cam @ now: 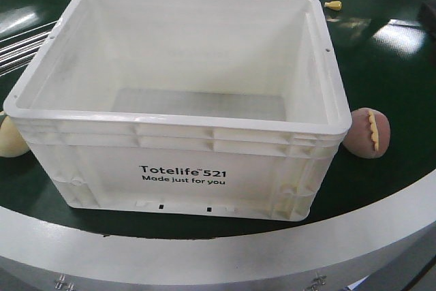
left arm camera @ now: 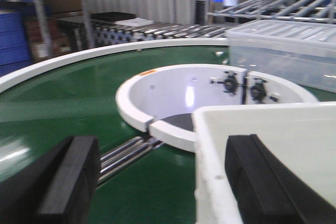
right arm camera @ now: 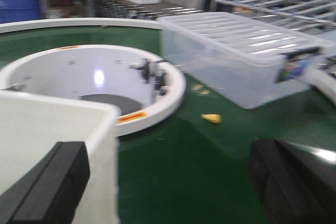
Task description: Place moving items into box and shelve
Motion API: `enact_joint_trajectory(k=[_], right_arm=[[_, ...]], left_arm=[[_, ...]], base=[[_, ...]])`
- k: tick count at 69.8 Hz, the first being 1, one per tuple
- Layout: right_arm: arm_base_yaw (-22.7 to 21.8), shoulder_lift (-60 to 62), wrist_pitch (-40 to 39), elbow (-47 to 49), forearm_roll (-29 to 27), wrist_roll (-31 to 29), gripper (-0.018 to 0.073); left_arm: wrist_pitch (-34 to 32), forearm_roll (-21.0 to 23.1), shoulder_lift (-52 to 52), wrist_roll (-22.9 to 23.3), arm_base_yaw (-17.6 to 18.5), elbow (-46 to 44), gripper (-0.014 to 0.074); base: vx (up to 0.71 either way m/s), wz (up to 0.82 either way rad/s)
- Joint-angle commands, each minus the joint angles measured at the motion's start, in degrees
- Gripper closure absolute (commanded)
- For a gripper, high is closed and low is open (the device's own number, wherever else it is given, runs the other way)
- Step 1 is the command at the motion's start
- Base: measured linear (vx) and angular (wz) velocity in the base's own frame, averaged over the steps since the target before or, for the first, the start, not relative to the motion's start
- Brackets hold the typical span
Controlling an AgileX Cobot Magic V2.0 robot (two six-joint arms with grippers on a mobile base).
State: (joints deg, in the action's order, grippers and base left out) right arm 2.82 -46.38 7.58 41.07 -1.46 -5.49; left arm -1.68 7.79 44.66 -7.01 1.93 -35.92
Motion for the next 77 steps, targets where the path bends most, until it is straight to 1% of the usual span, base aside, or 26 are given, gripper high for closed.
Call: enact_joint_trajectory(k=[1, 5, 11, 18, 24, 30, 40, 47, 61, 77], right_arm=[[-4.42, 1.34, -3.17, 2.20, 0.34, -0.40, -0.0081], [-6.21, 1.48, -2.25, 2.20, 0.34, -0.40, -0.0078], [-5.71, 1.48, -1.44, 2.20, 0.26, -0.40, -0.0072], [-4.64, 0.03, -1.58, 2.37, -0.12, -0.32, -0.0066], [-4.30, -2.58, -1.31, 3.34, -0.54, -0.32, -0.0060], [-4.30, -5.67, -0.38, 5.66, -2.23, -0.32, -0.0054], [-4.30, -12.21, 3.39, 10.13, -4.11, -0.44, -0.0046], [-4.30, -16.29, 5.33, 11.56, -4.54, -0.44, -0.0034], [-4.30, -24.22, 8.70, 11.56, -5.68, -0.44, -0.0026], [-4.26, -32.48, 10.84, 11.56, -9.42, -0.84, -0.0026]], left_arm=[[-2.09, 0.42, -2.13, -0.33, -3.02, -2.33, 0.0008], [-0.49, 0.09, -3.10, -0.33, -4.89, -2.33, 0.0008], [1.11, -0.05, -3.43, -0.33, -6.34, -2.33, 0.0008], [0.48, 0.03, -2.54, -0.28, -6.35, -2.33, 0.0008], [-2.16, 0.08, -0.44, -0.06, -6.35, -2.33, 0.0008], [-3.75, 0.77, 2.32, 0.43, -6.35, -2.95, 0.0008], [-3.49, 0.71, 7.37, 0.37, -6.35, -6.22, 0.0008], [-2.60, 1.76, 9.85, 0.37, -6.35, -8.92, 0.0008], [-1.65, 2.06, 10.94, 0.31, -6.35, -9.83, 0.0008], [-0.78, 2.06, 10.94, 0.26, -6.35, -9.83, 0.0008]], base=[[0.00, 0.00], [0.00, 0.00], [0.00, 0.00], [0.00, 0.00], [0.00, 0.00], [0.00, 0.00], [0.00, 0.00], [0.00, 0.00], [0.00, 0.00], [0.00, 0.00]])
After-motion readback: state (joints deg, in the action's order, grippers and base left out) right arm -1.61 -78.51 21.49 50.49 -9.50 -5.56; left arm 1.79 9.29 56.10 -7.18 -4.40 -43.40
